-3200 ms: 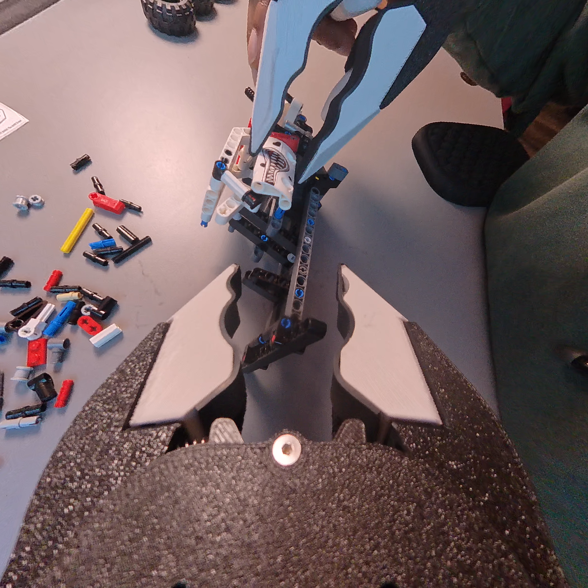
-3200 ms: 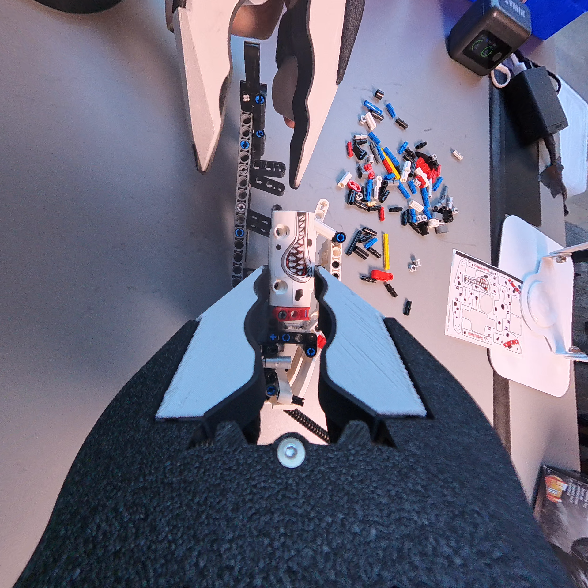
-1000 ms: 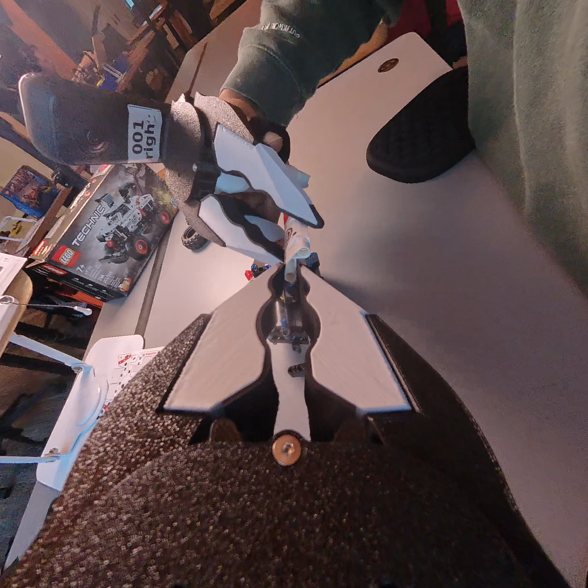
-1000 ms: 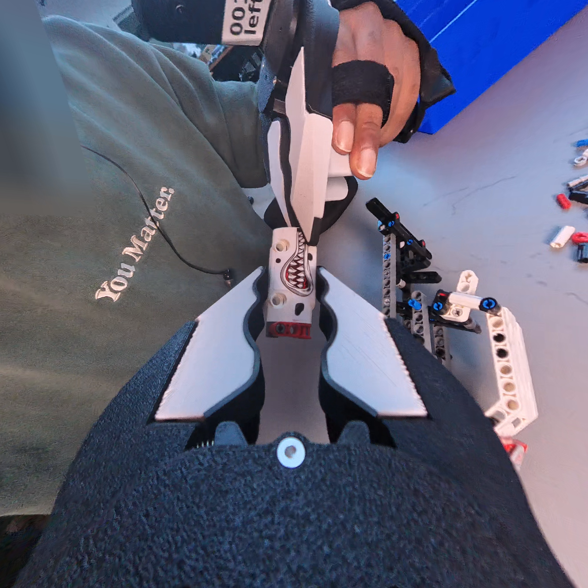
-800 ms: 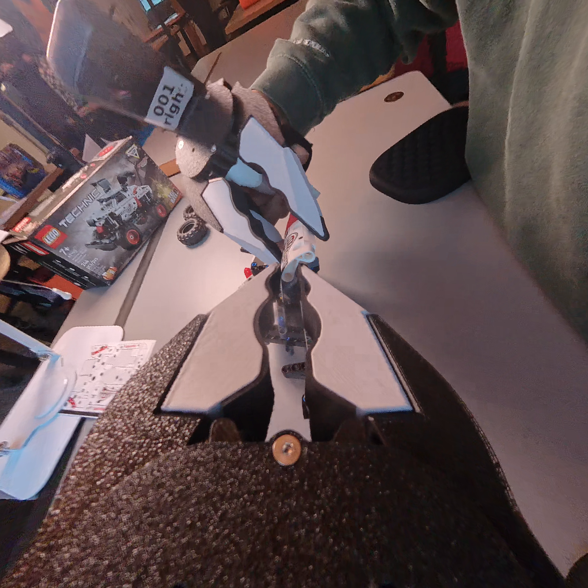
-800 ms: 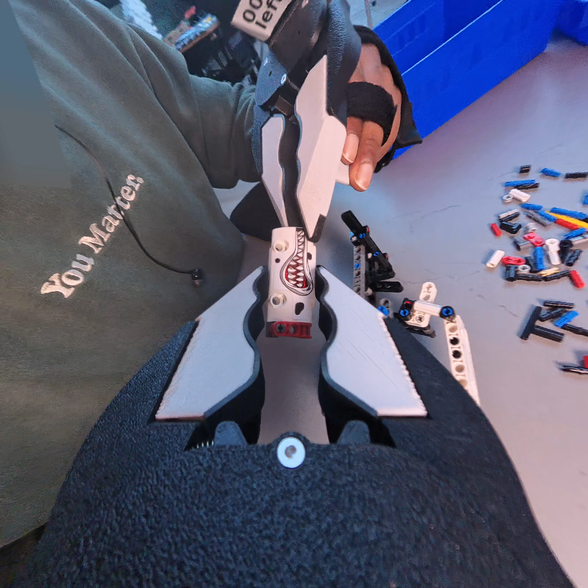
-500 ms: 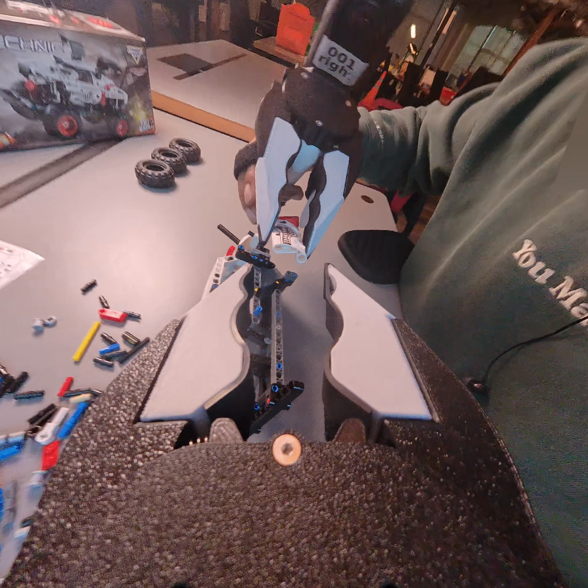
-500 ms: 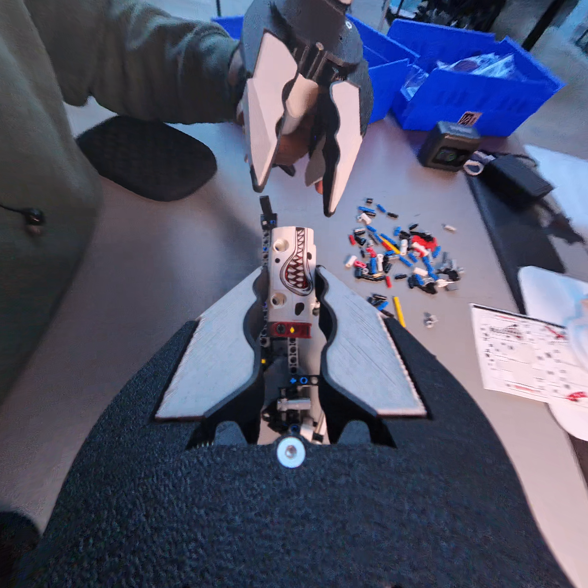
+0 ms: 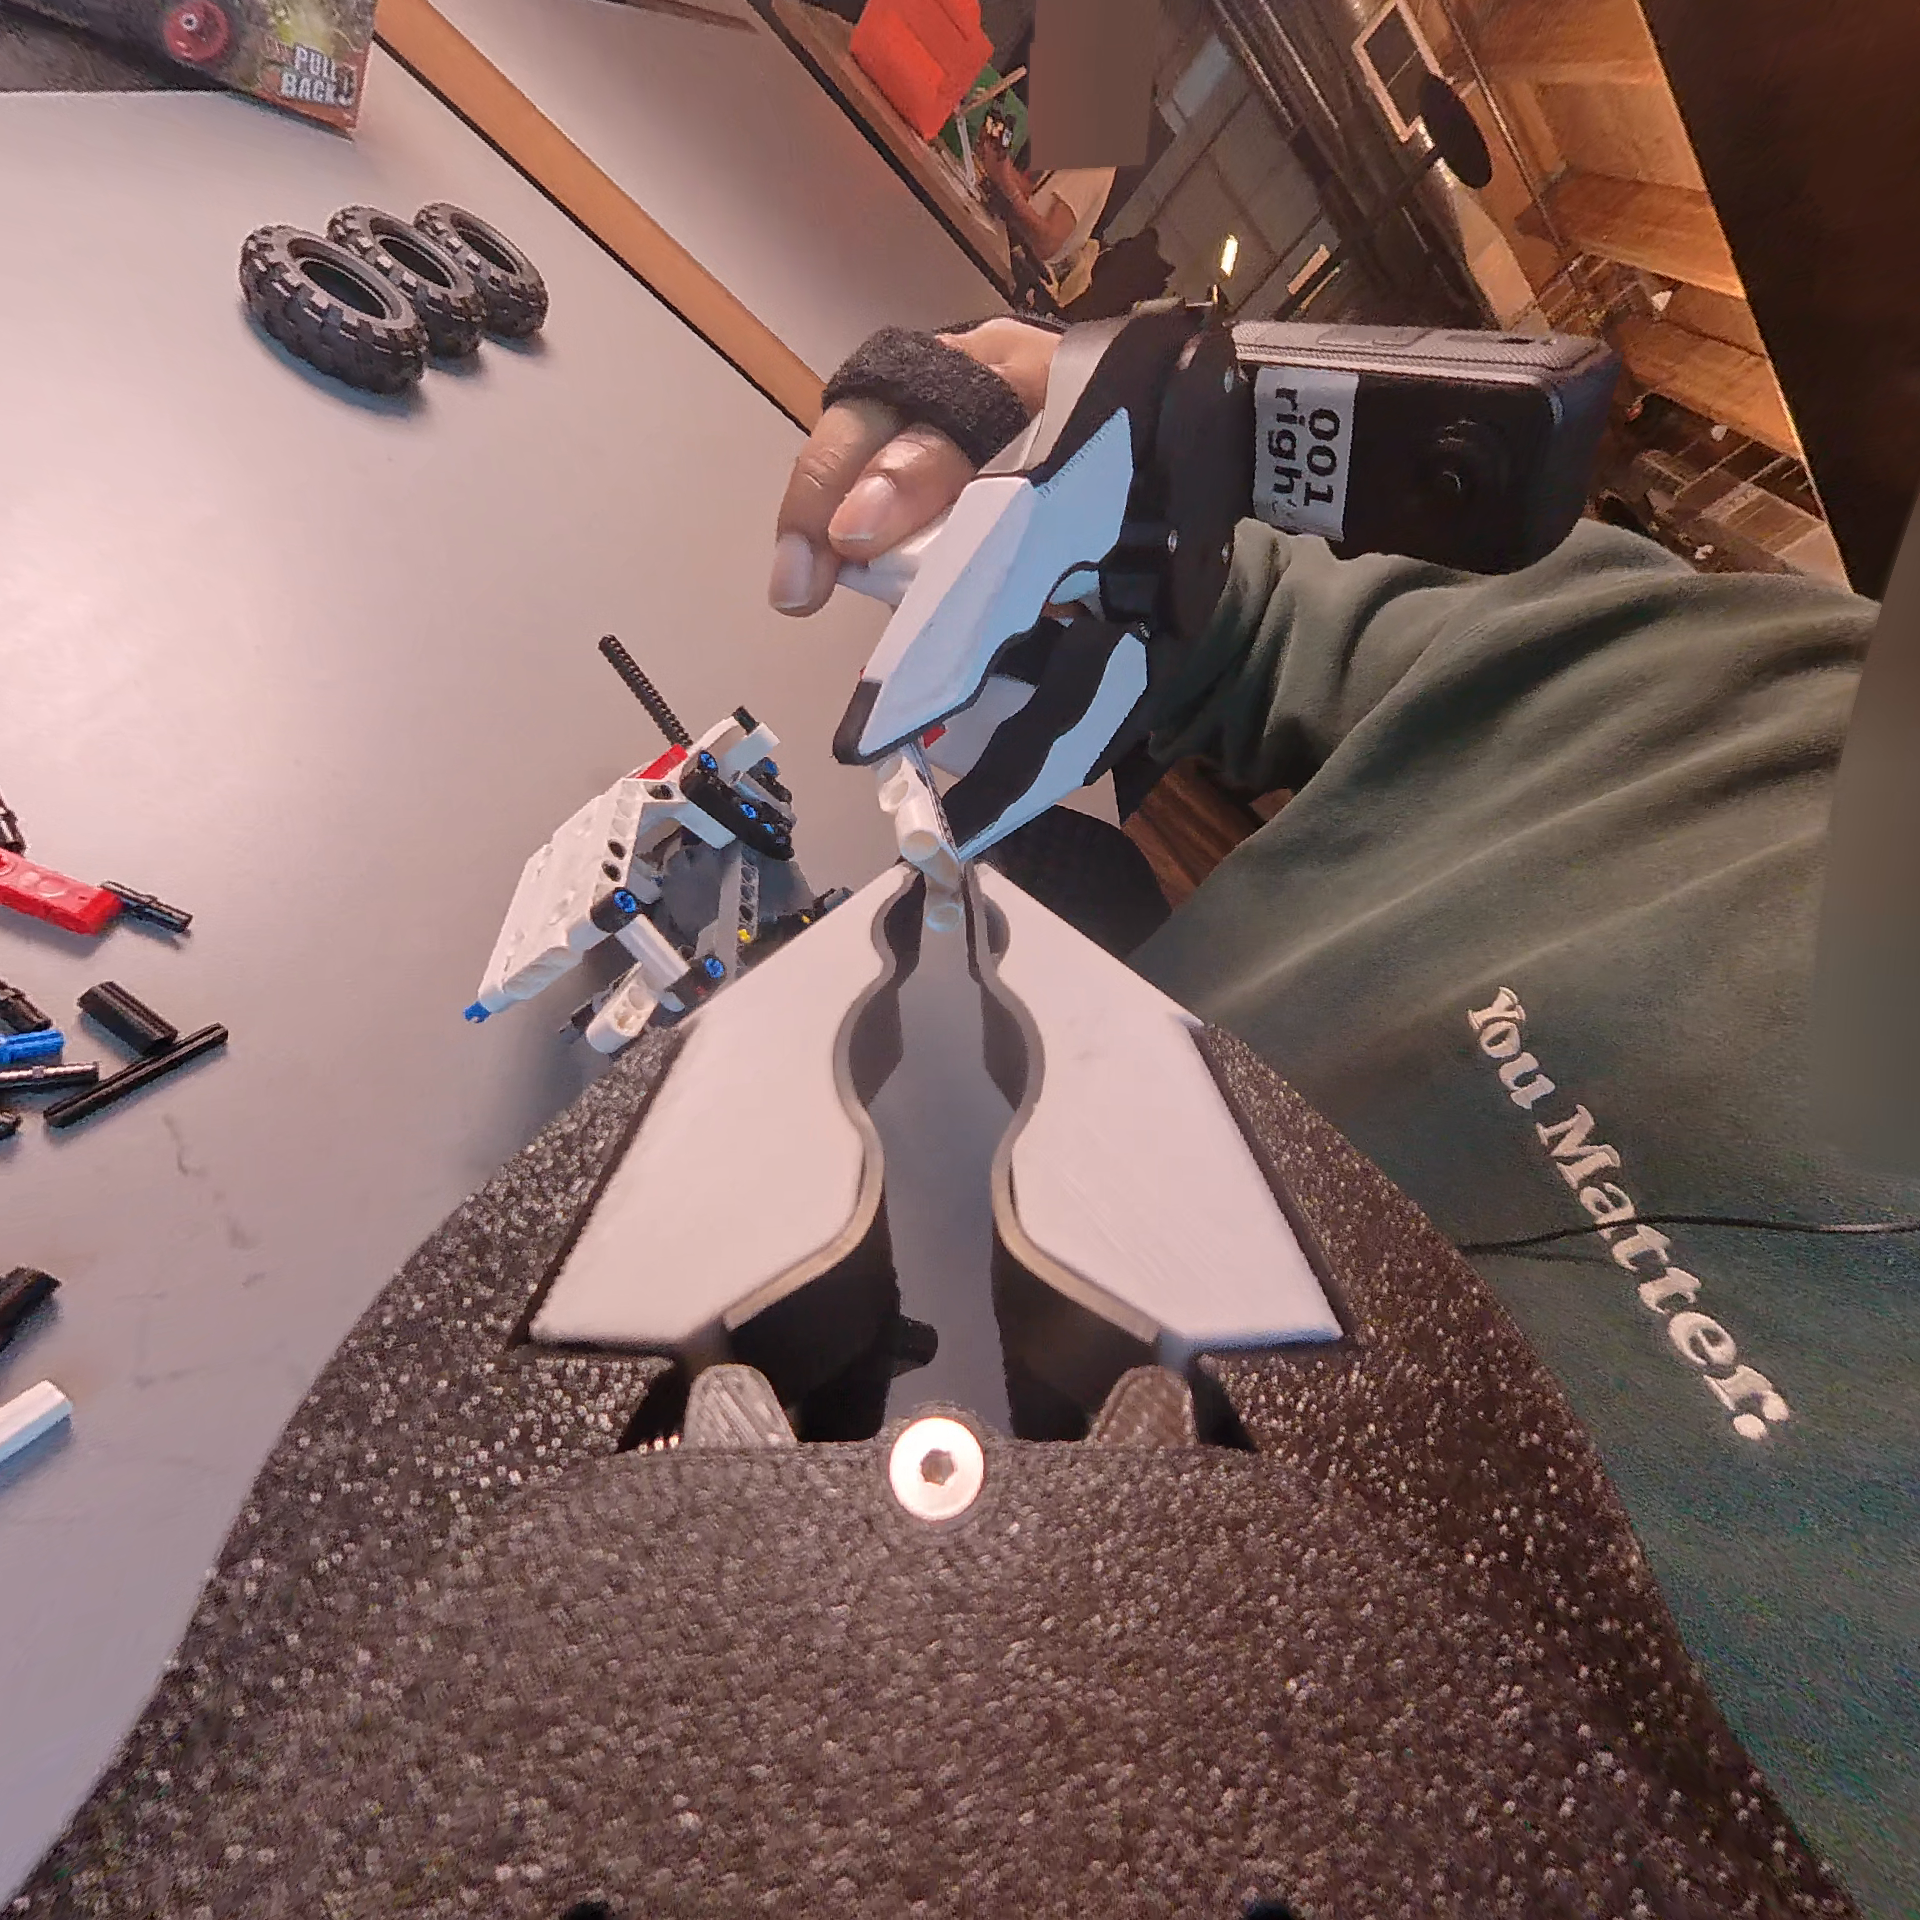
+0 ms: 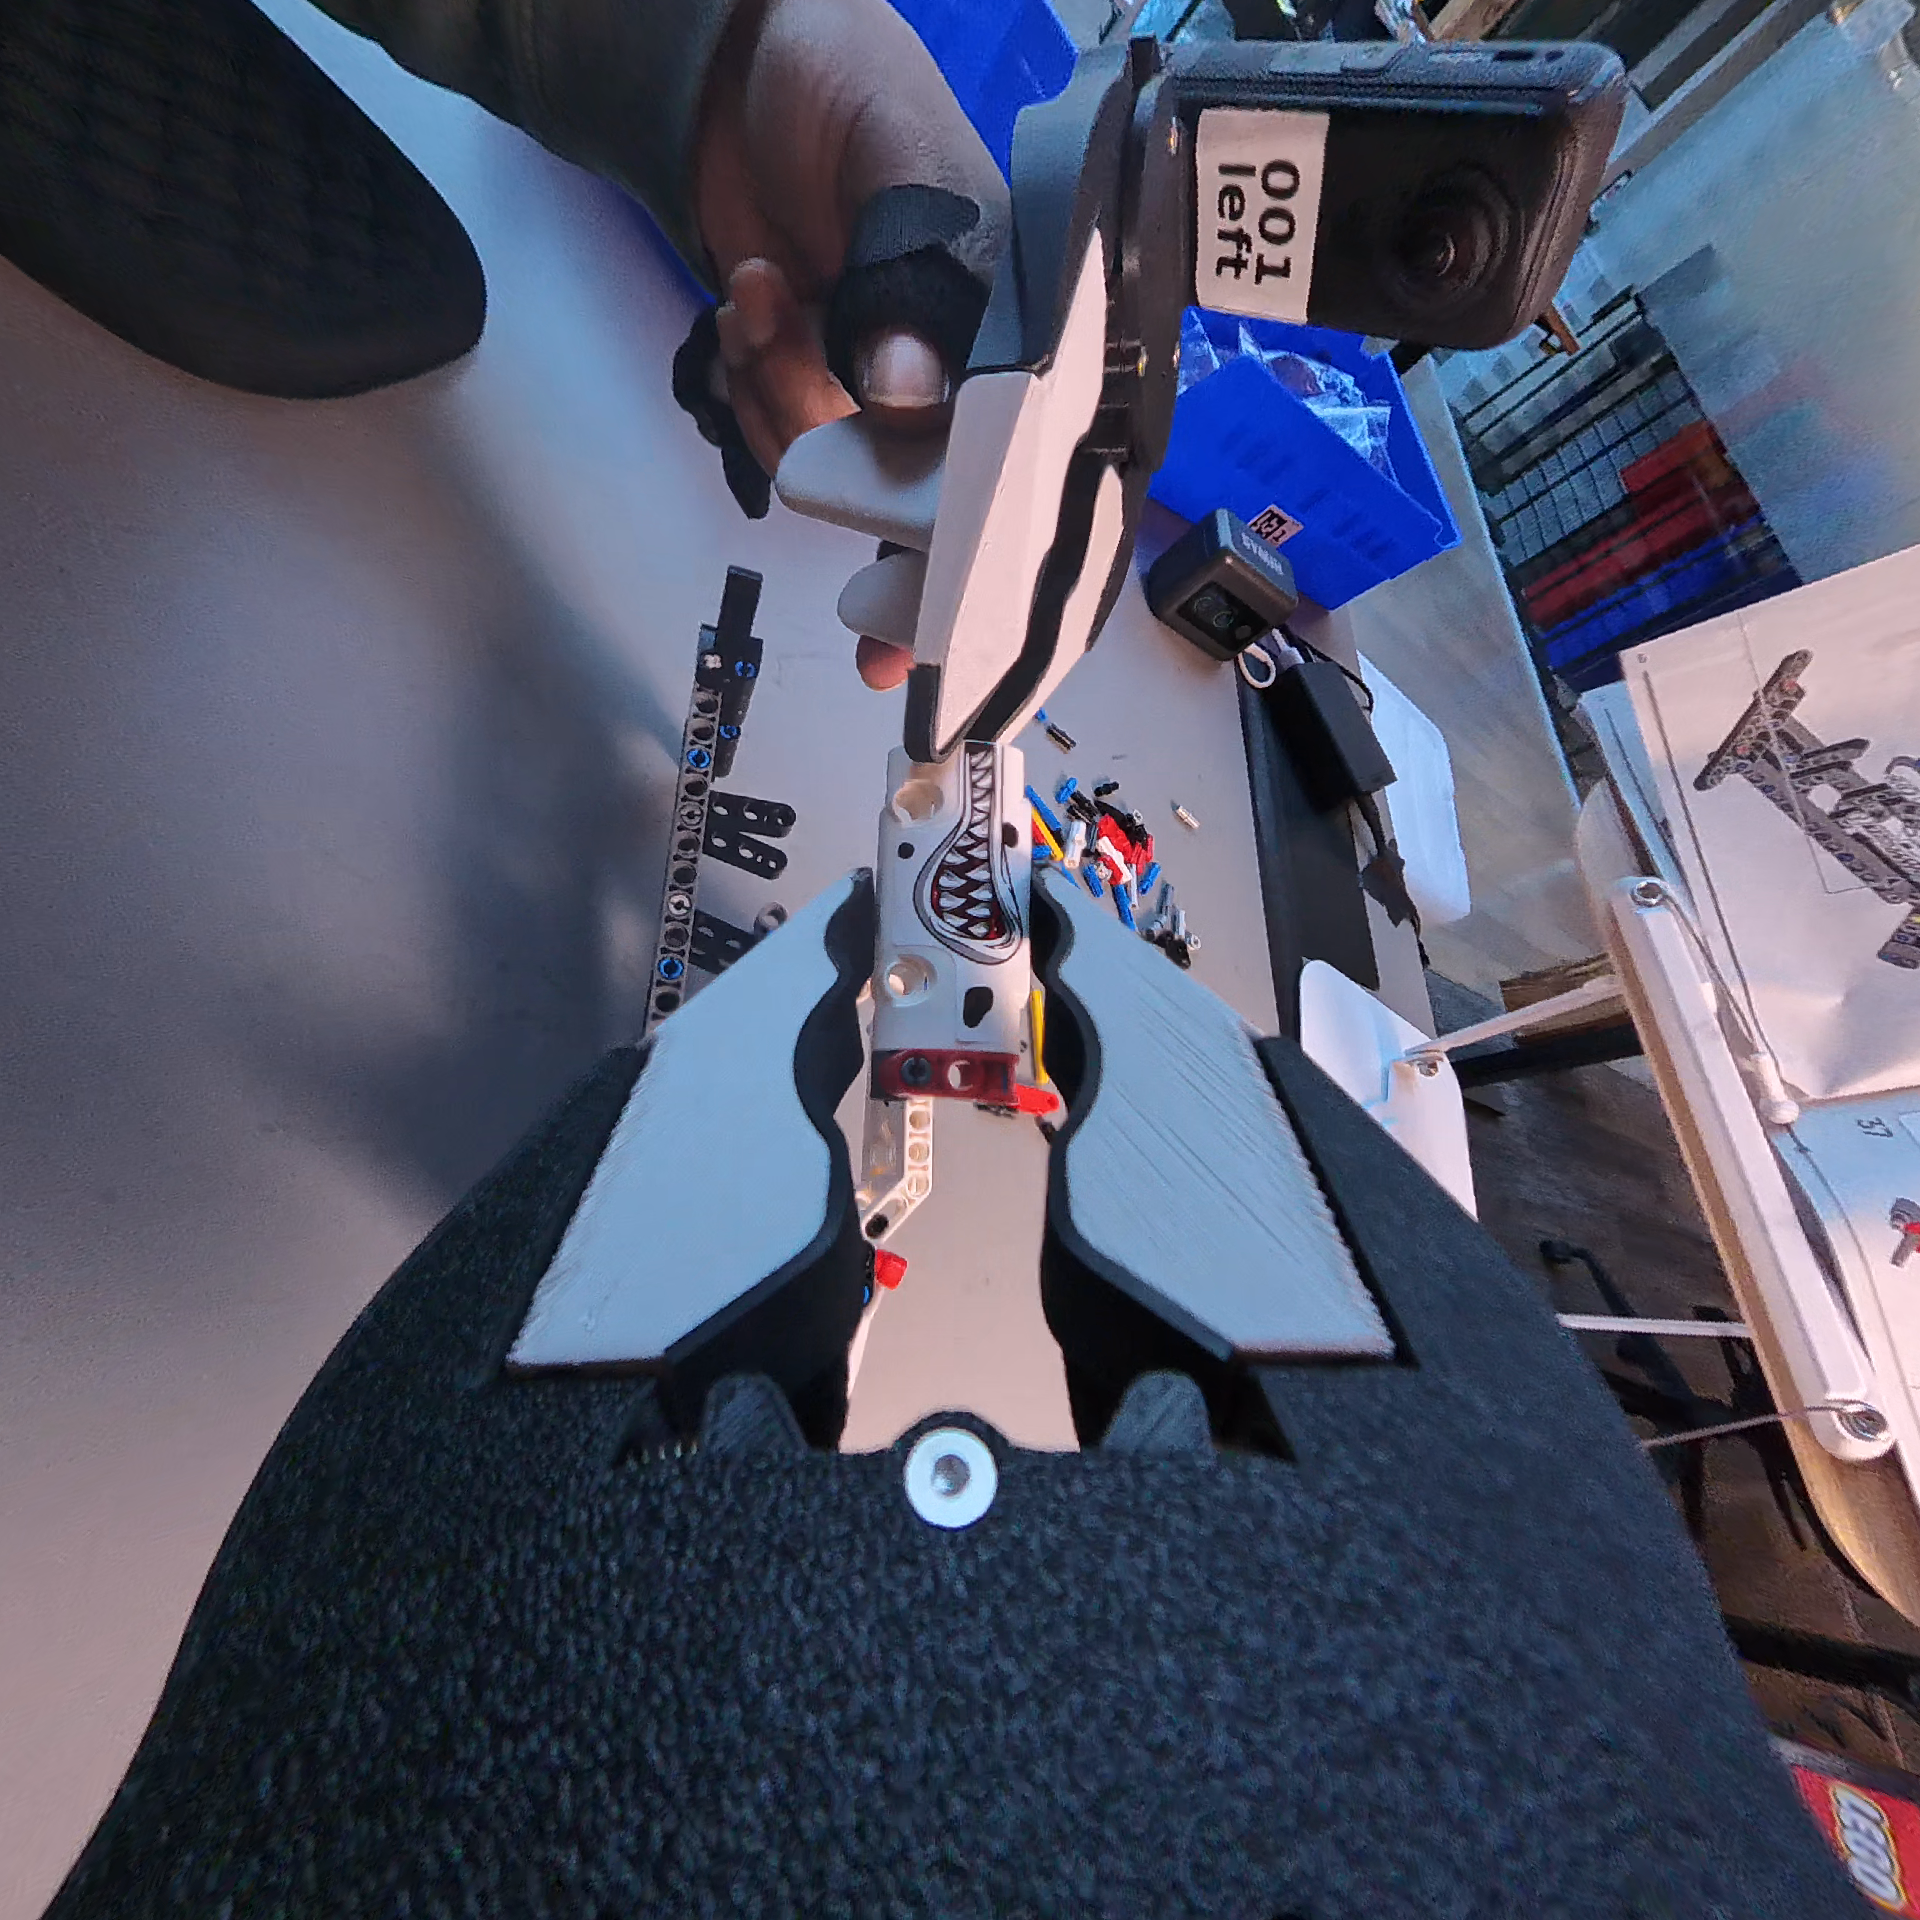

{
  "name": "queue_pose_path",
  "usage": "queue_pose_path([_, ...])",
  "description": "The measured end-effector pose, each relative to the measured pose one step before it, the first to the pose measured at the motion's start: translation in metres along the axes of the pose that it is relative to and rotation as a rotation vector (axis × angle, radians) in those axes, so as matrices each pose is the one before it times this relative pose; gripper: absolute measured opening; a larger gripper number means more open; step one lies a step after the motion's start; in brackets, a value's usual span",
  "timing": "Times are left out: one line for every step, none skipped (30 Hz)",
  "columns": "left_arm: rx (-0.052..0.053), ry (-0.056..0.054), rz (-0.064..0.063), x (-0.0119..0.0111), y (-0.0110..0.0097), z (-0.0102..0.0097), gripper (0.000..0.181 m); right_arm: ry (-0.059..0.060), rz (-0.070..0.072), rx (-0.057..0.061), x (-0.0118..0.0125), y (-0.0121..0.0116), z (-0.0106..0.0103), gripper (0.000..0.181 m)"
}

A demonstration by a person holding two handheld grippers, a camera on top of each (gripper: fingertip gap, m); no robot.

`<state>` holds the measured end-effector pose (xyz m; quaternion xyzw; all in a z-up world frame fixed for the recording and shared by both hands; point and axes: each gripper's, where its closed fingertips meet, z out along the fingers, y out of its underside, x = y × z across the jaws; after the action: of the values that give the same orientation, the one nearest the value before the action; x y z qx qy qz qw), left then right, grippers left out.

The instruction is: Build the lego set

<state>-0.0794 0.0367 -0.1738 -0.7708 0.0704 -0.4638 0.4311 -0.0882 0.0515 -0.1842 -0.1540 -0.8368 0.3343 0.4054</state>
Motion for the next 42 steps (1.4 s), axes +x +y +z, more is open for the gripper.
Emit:
queue_pose_path([0.0031, -0.0066, -0.0103, -0.00263, 0.00055, 0.00069, 0.007, 0.0054, -0.001, -0.0145, 0.0001, 0.0029, 0.00094, 0.029])
queue_pose_path([0.0023, -0.0052, -0.015, -0.00291, 0.0006, 0.00061, 0.006, 0.0007, 0.0059, -0.0136, -0.00047, 0.00263, 0.00106, 0.029])
queue_pose_path([0.0003, -0.0067, -0.0152, -0.00309, 0.00068, 0.00065, 0.006, -0.0027, 0.0114, -0.0132, -0.00053, 0.00228, 0.00096, 0.029])
queue_pose_path([-0.0003, -0.0041, -0.0163, -0.00259, 0.00056, 0.00038, 0.006, 0.002, 0.0099, -0.0063, 0.00033, 0.00105, 0.00063, 0.03])
queue_pose_path([0.0005, -0.0005, -0.0165, -0.00181, 0.00015, 0.00023, 0.006, 0.0004, 0.0067, -0.0053, 0.0003, 0.00064, 0.00019, 0.032])
queue_pose_path([0.002, -0.0022, -0.0139, -0.00184, -0.00005, 0.00003, 0.006, 0.0035, 0.005, -0.0081, 0.00087, 0.00081, 0.0001, 0.034])
queue_pose_path([0.0003, -0.0043, -0.0104, -0.00201, 0.0001, -0.00006, 0.006, 0.0085, -0.0008, -0.007, 0.00145, 0.00072, 0.00009, 0.034])
queue_pose_path([0.0, -0.0014, -0.0097, -0.00155, 0.0001, -0.00015, 0.006, 0.0062, -0.005, -0.0036, 0.00082, 0.00029, -0.00022, 0.034])
queue_pose_path([0.0036, 0.003, -0.0113, -0.00073, -0.00035, -0.00026, 0.006, 0.0043, -0.0055, -0.0054, 0.00025, 0.00044, 0.00002, 0.034])
queue_pose_path([0.0023, 0.0033, -0.0091, -0.00066, -0.00021, -0.00009, 0.006, 0.0019, -0.0051, -0.0078, -0.00038, 0.00079, 0.00032, 0.033])
queue_pose_path([0.0019, 0.0021, -0.0056, -0.00056, -0.00009, 0.0, 0.006, 0.0021, -0.0056, -0.0105, -0.00054, 0.00117, 0.00066, 0.033])
queue_pose_path([0.0019, 0.0002, -0.0015, -0.00044, -0.00013, 0.00007, 0.006, 0.0034, -0.0064, -0.0094, -0.0003, 0.00106, 0.00086, 0.033])
queue_pose_path([-0.0038, -0.0016, 0.0034, -0.00041, 0.00068, 0.00042, 0.006, -0.0029, -0.0027, -0.0067, -0.00128, 0.00061, 0.00091, 0.033])
queue_pose_path([-0.0016, -0.0013, 0.0029, -0.00006, 0.00043, 0.00048, 0.006, -0.0018, 0.0036, -0.0035, -0.0007, 0.0002, 0.00088, 0.032])
queue_pose_path([0.0027, -0.0014, 0.0006, -0.00016, -0.0002, 0.00044, 0.006, -0.0043, 0.0078, -0.0049, -0.00076, 0.0006, 0.00099, 0.029])
queue_pose_path([-0.0002, -0.0031, 0.0018, -0.00045, 0.0001, 0.00014, 0.006, -0.0043, 0.0065, -0.0039, -0.00069, 0.00061, 0.00083, 0.028])
queue_pose_path([-0.0023, -0.0022, 0.0023, -0.0004, 0.00059, 0.00018, 0.006, -0.0026, -0.002, 0.001, -0.00047, 0.00021, 0.00016, 0.028])
queue_pose_path([-0.0018, -0.0026, 0.0008, -0.00046, 0.00072, 0.0002, 0.006, -0.0051, 0.0009, 0.0013, -0.00067, 0.00025, 0.00006, 0.028])
queue_pose_path([-0.004, -0.0045, 0.0035, -0.00044, 0.00143, 0.00044, 0.006, -0.012, 0.0075, 0.0018, -0.00146, 0.00044, 0.00025, 0.027])
queue_pose_path([-0.0064, -0.0121, 0.0131, -0.00103, 0.00164, 0.00026, 0.007, -0.0156, 0.0129, 0.0004, -0.00176, 0.00117, 0.00026, 0.027])
queue_pose_path([-0.0016, -0.0225, 0.0299, -0.00168, 0.00067, -0.00097, 0.012, -0.02, 0.0111, -0.0119, -0.00208, 0.00377, 0.00066, 0.027])
queue_pose_path([0.0001, -0.0221, 0.0371, -0.00103, 0.00003, -0.00238, 0.022, -0.0227, 0.006, -0.0168, -0.00257, 0.00525, 0.00062, 0.027])
queue_pose_path([-0.0021, -0.0112, 0.0351, 0.00089, 0.00046, -0.00324, 0.029, -0.0265, 0.007, -0.0176, -0.00337, 0.00522, 0.0008, 0.027])
queue_pose_path([-0.005, -0.0101, 0.0319, 0.0013, 0.00158, -0.00307, 0.038, -0.0181, 0.0124, -0.0102, -0.00198, 0.00345, 0.00072, 0.027])
queue_pose_path([-0.0124, -0.0233, 0.0337, -0.00042, 0.00337, -0.00245, 0.048, -0.0256, 0.0164, -0.0061, -0.00291, 0.00205, 0.00074, 0.027])
queue_pose_path([-0.0218, -0.0316, 0.042, -0.00108, 0.00564, -0.00157, 0.059, -0.0332, 0.0158, -0.0028, -0.00414, 0.00061, 0.00104, 0.027])
queue_pose_path([-0.0309, -0.0291, 0.0453, -0.00052, 0.00789, -0.0006, 0.068, -0.0145, 0.0087, 0.0081, -0.00203, -0.0015, 0.00128, 0.027])
queue_pose_path([-0.0355, -0.0199, 0.0396, 0.00089, 0.00923, 0.00023, 0.073, -0.0147, 0.0025, 0.0026, -0.00241, -0.00105, 0.00168, 0.027])
queue_pose_path([-0.0338, -0.0141, 0.0327, 0.00142, 0.00961, 0.00115, 0.077, -0.014, -0.001, -0.007, -0.00237, 0.00008, 0.00212, 0.027])
queue_pose_path([-0.0283, -0.0128, 0.0261, 0.00103, 0.00915, 0.00234, 0.077, -0.0028, -0.0061, -0.0081, -0.00078, 0.00029, 0.00221, 0.027])
queue_pose_path([-0.0194, -0.0163, 0.0198, -0.00051, 0.00792, 0.00358, 0.076, -0.0023, -0.0064, -0.0091, -0.00063, 0.00046, 0.00226, 0.027])
queue_pose_path([-0.0143, -0.0144, 0.0143, -0.00119, 0.00697, 0.00445, 0.074, -0.0067, -0.0032, -0.0104, -0.00127, 0.00074, 0.00244, 0.028])
queue_pose_path([-0.0161, -0.0095, 0.0106, -0.00098, 0.00633, 0.00498, 0.071, -0.0052, -0.0028, -0.0116, -0.00134, 0.00108, 0.0026, 0.028])
queue_pose_path([-0.0122, -0.0124, 0.0131, -0.00123, 0.00463, 0.00473, 0.068, -0.0057, -0.0069, -0.0146, -0.00165, 0.00174, 0.00269, 0.027])
queue_pose_path([-0.0045, -0.0215, 0.0185, -0.00224, 0.00211, 0.00382, 0.066, 0.0082, -0.0066, -0.0033, 0.00022, 0.00033, 0.00183, 0.027])
queue_pose_path([-0.0043, -0.0282, 0.0185, -0.0037, 0.00107, 0.00259, 0.059, 0.0001, -0.0001, 0.0002, -0.00018, -0.00037, 0.00063, 0.027])
queue_pose_path([-0.0059, -0.0196, 0.0165, -0.00296, 0.00056, 0.00171, 0.056, -0.0025, 0.0088, -0.0019, 0.00038, -0.00005, 0.00002, 0.027])
queue_pose_path([-0.0028, -0.0113, 0.0165, -0.00165, -0.00016, 0.00095, 0.054, 0.0003, 0.0099, -0.0031, 0.00084, -0.00004, -0.00015, 0.027])
queue_pose_path([0.0002, -0.0101, 0.0168, -0.00093, -0.00045, 0.00047, 0.052, 0.0042, 0.0035, -0.0058, 0.00088, 0.00031, -0.00012, 0.027])
queue_pose_path([-0.0007, -0.0137, 0.016, -0.00141, -0.00005, 0.00032, 0.049, 0.0069, -0.0015, -0.004, 0.00088, -0.00018, -0.00018, 0.027])
queue_pose_path([0.0003, -0.0144, 0.0125, -0.00156, 0.00029, 0.00027, 0.046, 0.0112, -0.0028, 0.0049, 0.00121, -0.00146, -0.00044, 0.027])
queue_pose_path([0.0014, -0.009, 0.0068, -0.00103, 0.00029, 0.0003, 0.044, 0.0144, 0.0, 0.0111, 0.00221, -0.00233, -0.00091, 0.027])
